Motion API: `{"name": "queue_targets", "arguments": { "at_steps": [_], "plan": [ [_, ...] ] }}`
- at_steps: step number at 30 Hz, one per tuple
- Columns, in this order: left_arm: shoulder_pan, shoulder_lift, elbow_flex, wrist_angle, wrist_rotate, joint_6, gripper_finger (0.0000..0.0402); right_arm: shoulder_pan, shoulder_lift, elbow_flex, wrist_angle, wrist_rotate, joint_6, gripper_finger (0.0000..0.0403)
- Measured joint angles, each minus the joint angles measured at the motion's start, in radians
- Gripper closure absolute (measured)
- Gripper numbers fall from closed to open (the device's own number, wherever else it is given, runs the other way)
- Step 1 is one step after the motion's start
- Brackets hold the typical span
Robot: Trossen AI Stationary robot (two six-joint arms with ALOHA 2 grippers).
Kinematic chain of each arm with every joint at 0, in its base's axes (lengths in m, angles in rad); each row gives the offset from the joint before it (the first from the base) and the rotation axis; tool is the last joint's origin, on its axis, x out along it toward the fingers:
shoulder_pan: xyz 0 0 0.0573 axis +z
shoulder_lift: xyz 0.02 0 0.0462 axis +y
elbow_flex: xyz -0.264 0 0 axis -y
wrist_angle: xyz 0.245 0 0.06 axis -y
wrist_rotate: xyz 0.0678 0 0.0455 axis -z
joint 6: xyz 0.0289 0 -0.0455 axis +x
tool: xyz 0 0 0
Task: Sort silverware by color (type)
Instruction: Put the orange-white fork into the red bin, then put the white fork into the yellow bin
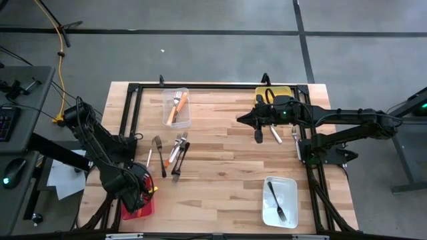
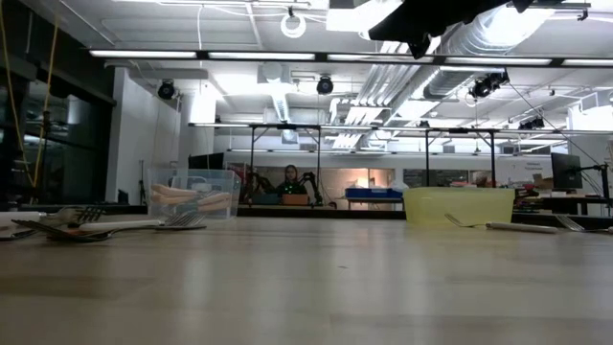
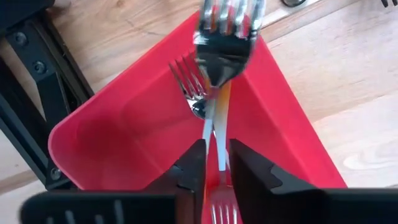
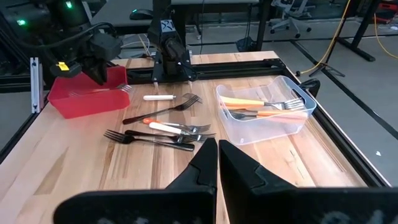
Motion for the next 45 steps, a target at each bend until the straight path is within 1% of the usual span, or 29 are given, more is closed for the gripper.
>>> {"name": "queue_targets", "arguments": {
  "at_steps": [4,7,9,11,12,14,17,19,20,21,23,27,29,31,33,35,36,38,41,43,45],
  "plan": [
    [0.0,-0.002,0.0,0.001,0.0,-0.005,0.0304,0.0,0.0,0.0,-0.002,0.0,0.0,0.0403],
    [0.001,-0.03,0.0,0.003,-0.007,0.002,0.0277,0.0,0.0,0.0,-0.003,0.0,0.0,0.0403],
    [0.003,-0.068,0.0,0.007,-0.036,0.016,0.0261,0.0,0.0,0.0,-0.003,0.0,0.0,0.0403],
    [0.003,-0.125,0.002,0.006,-0.098,0.018,0.0248,0.0,0.0,0.0,-0.003,0.0,0.0,0.0403],
    [0.003,-0.158,0.004,0.005,-0.146,0.019,0.0242,0.0,0.0,0.0,-0.003,0.0,0.0,0.0403],
    [0.003,-0.23,0.005,0.004,-0.279,0.02,0.0233,0.0,0.0,0.0,-0.002,0.0,0.0,0.0403],
    [0.021,-0.337,0.006,-0.01,-0.552,0.062,0.0227,0.0,0.0,0.0,-0.002,0.0,0.0,0.0403],
    [0.061,-0.397,0.006,-0.019,-0.716,0.139,0.0227,0.0,0.0,0.0,-0.003,-0.001,0.0,0.0403],
    [0.092,-0.421,0.006,-0.019,-0.76,0.194,0.0228,0.0,0.0,0.0,-0.002,-0.004,0.0,0.0403],
    [0.132,-0.442,0.006,-0.018,-0.771,0.253,0.0228,0.0,0.0,0.0,-0.002,-0.011,0.001,0.0403],
    [0.232,-0.468,0.006,-0.018,-0.725,0.38,0.0229,0.0,0.0,0.0,-0.002,-0.021,0.001,0.0403],
    [0.435,-0.476,-0.002,-0.023,-0.544,0.61,0.0229,0.0,0.0,0.0,-0.003,-0.022,0.028,0.0403],
    [0.527,-0.473,-0.002,-0.009,-0.51,0.706,0.0229,0.0,0.0,0.0,-0.003,-0.022,0.038,0.0403],
    [0.608,-0.472,-0.002,0.042,-0.51,0.813,0.0229,0.0,0.0,0.0,-0.003,-0.022,0.038,0.0403],
    [0.68,-0.473,-0.002,0.158,-0.526,0.96,0.0229,0.0,0.0,0.0,-0.003,-0.022,0.043,0.0403],
    [0.745,-0.474,-0.002,0.32,-0.524,1.141,0.0229,0.001,0.0,0.0,0.004,-0.023,0.064,0.0403],
    [0.778,-0.474,-0.002,0.414,-0.507,1.232,0.0229,0.001,0.0,0.0,0.01,-0.026,0.072,0.0403],
    [0.844,-0.464,-0.002,0.624,-0.418,1.416,0.0229,0.001,0.0,0.0,0.028,-0.048,0.097,0.0403],
    [0.929,-0.432,-0.002,0.906,-0.211,1.663,0.0229,0.001,0.0,0.0,0.069,-0.092,0.123,0.0403],
    [0.972,-0.402,-0.001,1.049,-0.106,1.789,0.0229,0.001,0.0,0.0,0.095,-0.125,0.135,0.0403],
    [1.015,-0.367,-0.001,1.159,-0.051,1.858,0.0229,0.001,0.0,0.0,0.121,-0.133,0.152,0.0403]
  ]
}}
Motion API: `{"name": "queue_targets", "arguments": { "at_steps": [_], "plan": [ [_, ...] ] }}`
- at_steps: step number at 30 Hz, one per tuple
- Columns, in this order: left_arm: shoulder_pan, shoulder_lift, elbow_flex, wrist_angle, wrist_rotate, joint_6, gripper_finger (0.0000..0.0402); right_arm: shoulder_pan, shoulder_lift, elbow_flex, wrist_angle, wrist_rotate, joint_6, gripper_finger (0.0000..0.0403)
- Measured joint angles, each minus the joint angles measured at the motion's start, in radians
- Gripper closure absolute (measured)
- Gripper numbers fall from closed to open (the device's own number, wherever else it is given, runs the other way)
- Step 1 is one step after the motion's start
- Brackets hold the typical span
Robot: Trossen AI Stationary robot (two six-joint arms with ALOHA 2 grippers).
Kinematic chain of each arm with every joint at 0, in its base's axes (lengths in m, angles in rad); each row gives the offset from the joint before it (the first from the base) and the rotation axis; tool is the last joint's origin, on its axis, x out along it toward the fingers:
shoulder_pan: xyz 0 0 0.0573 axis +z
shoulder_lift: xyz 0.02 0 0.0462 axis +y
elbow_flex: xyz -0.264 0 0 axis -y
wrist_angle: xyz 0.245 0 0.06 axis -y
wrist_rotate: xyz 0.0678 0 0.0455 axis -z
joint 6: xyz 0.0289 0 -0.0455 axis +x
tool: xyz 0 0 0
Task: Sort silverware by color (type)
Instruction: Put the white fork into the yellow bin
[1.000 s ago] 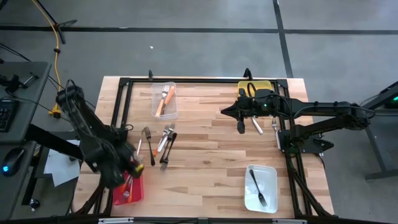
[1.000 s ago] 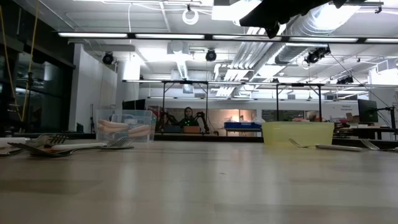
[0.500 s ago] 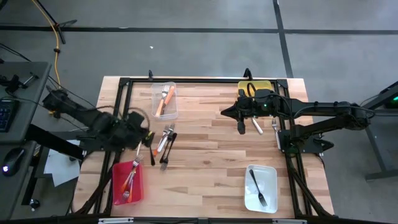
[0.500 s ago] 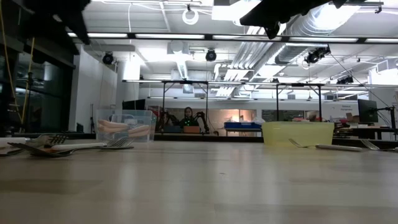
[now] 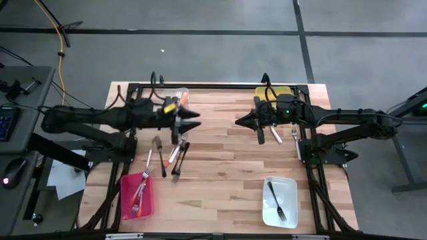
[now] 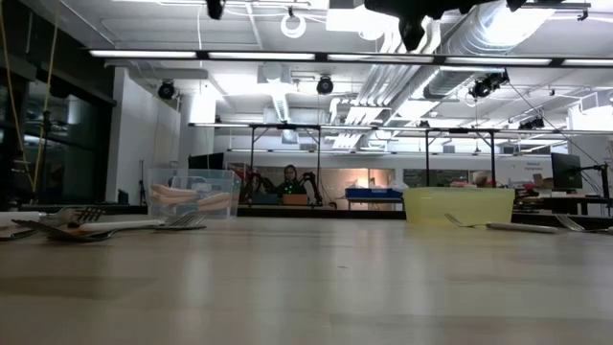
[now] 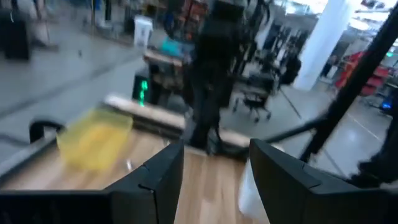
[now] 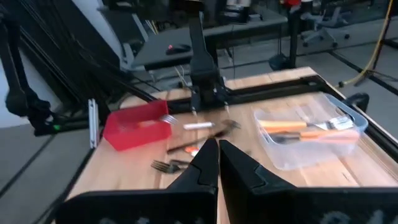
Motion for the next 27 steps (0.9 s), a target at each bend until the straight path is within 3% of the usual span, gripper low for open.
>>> {"name": "queue_targets", "arguments": {
  "at_steps": [6,11,23,27],
  "plan": [
    [0.102,0.091,-0.001,0.11,0.074,0.007,0.0229,0.0,0.0,0.0,0.035,-0.001,0.022,0.0403],
    [0.098,0.158,-0.001,0.216,0.17,0.001,0.0229,0.0,0.0,0.0,0.05,-0.001,0.022,0.0403],
    [0.078,0.199,-0.001,0.262,0.18,0.022,0.0229,0.0,0.0,0.0,0.041,-0.001,0.021,0.0402],
    [0.078,0.186,-0.093,0.381,0.18,-0.012,0.0229,0.0,0.0,0.0,0.041,-0.001,0.021,0.0402]
  ]
}}
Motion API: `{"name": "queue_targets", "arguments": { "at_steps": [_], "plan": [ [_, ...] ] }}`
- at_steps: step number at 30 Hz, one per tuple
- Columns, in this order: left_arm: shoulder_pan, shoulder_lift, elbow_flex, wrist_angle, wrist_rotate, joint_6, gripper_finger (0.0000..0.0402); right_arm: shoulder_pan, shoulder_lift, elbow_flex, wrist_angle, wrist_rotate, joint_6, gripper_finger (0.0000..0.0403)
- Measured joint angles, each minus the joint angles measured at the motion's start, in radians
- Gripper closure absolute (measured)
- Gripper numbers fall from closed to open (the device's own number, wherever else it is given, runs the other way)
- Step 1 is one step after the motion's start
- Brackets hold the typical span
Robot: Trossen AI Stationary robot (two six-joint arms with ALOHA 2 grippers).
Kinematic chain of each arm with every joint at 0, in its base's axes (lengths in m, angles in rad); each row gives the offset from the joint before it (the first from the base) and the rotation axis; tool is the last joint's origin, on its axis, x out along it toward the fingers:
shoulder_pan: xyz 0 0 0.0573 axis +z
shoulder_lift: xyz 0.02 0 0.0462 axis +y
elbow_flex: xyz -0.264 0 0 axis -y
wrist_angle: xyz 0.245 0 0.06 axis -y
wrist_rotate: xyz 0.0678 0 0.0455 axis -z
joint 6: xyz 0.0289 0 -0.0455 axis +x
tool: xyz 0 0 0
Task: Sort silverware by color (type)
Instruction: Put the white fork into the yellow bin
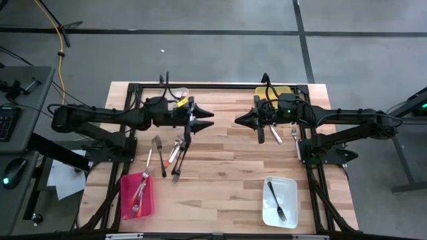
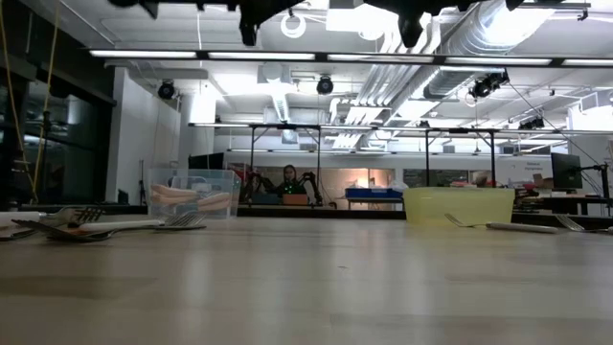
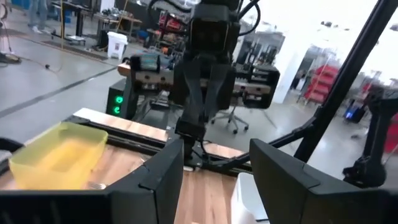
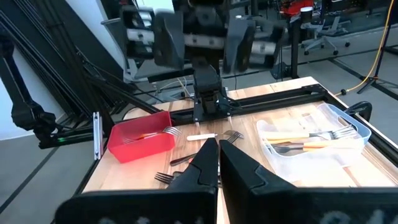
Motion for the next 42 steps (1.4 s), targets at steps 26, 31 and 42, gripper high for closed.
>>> {"name": "queue_targets", "arguments": {
  "at_steps": [26,31,42],
  "plan": [
    [0.0,-0.053,-0.203,0.267,-0.024,0.03,0.0355,0.0,0.0,0.0,-0.023,0.026,0.0,0.0402],
    [0.005,-0.053,-0.202,0.262,-0.035,0.039,0.039,0.0,0.0,0.0,-0.024,0.026,0.0,0.0402],
    [0.005,-0.053,-0.202,0.218,-0.064,0.031,0.0401,0.0,0.0,0.0,-0.024,0.029,0.028,0.0402]
  ]
}}
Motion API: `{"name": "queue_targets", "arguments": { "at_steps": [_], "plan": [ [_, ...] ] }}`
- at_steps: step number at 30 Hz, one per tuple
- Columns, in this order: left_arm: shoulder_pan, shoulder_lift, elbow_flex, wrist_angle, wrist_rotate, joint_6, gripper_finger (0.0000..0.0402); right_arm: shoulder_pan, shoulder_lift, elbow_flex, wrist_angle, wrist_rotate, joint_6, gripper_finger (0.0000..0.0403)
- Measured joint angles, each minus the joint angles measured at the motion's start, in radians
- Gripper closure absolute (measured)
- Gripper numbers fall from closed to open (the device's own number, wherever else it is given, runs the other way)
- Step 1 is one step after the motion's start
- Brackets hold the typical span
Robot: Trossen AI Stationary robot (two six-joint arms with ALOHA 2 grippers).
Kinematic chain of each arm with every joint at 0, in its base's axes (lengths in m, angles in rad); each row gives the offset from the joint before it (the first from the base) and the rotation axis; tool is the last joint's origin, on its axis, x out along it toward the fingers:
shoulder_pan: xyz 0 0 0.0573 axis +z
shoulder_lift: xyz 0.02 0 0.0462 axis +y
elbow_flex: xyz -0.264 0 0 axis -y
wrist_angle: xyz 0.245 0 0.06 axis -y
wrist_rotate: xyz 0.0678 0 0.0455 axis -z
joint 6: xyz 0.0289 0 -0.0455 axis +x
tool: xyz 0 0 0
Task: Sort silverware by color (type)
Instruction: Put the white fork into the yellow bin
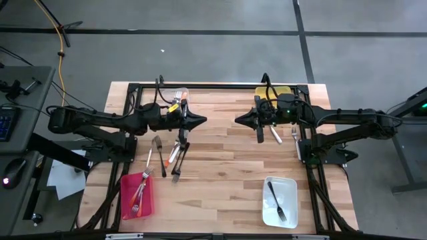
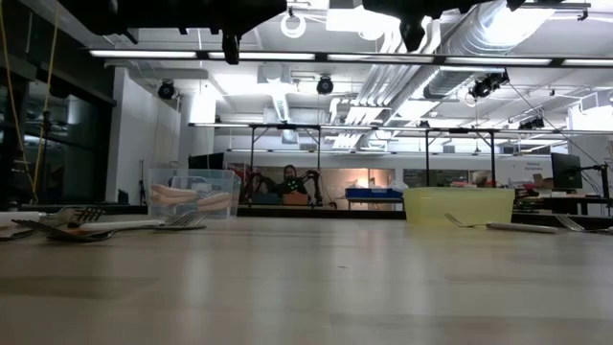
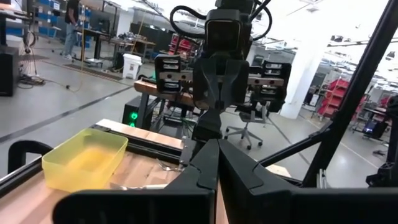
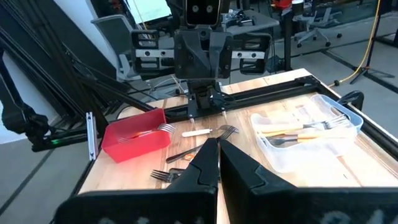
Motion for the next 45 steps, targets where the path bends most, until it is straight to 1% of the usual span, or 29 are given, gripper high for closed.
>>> {"name": "queue_targets", "arguments": {
  "at_steps": [2,4,7,12,16,19,22,26,30,34,40,42,45],
  "plan": [
    [0.0,0.0,0.0,0.0,0.0,-0.008,0.0401,-0.001,0.0,0.0,-0.002,0.018,0.027,0.04],
    [0.0,0.0,0.0,-0.001,0.0,-0.008,0.0401,-0.026,0.0,0.014,-0.068,0.072,0.103,0.0389],
    [0.0,0.0,0.0,-0.007,-0.014,-0.008,0.0401,-0.088,0.0,0.057,-0.275,0.148,0.162,0.0354],
    [0.0,0.0,0.0,-0.011,-0.033,-0.017,0.0401,-0.175,0.0,0.067,-0.633,0.218,0.238,0.0274],
    [0.0,0.0,0.0,-0.023,-0.044,-0.018,0.0401,-0.229,0.0,-0.003,-0.812,0.23,0.248,0.0221],
    [0.0,0.0,0.0,-0.025,-0.045,-0.021,0.0401,-0.272,0.0,-0.091,-0.824,0.27,0.323,0.0202],
    [0.0,0.0,0.0,-0.024,-0.045,-0.025,0.0401,-0.327,0.004,-0.188,-0.789,0.296,0.389,0.0198],
    [0.0,0.0,0.0,-0.025,-0.059,-0.026,0.0401,-0.396,0.04,-0.251,-0.733,0.289,0.4,0.0198],
    [0.0,0.0,0.0,-0.025,-0.063,-0.025,0.0401,-0.427,0.118,-0.256,-0.689,0.268,0.36,0.0208],
    [0.0,0.0,0.0,-0.027,-0.063,-0.026,0.0401,-0.428,0.206,-0.255,-0.639,0.248,0.331,0.0218],
    [0.0,0.0,0.0,-0.027,-0.063,-0.026,0.0401,-0.428,0.305,-0.255,-0.643,0.239,0.296,0.0236],
    [0.0,0.0,0.0,-0.027,-0.065,-0.026,0.0401,-0.428,0.325,-0.25,-0.638,0.235,0.296,0.0247],
    [0.0,0.0,0.0,-0.029,-0.067,-0.026,0.0401,-0.427,0.347,-0.249,-0.638,0.231,0.286,0.0275]
  ]
}}
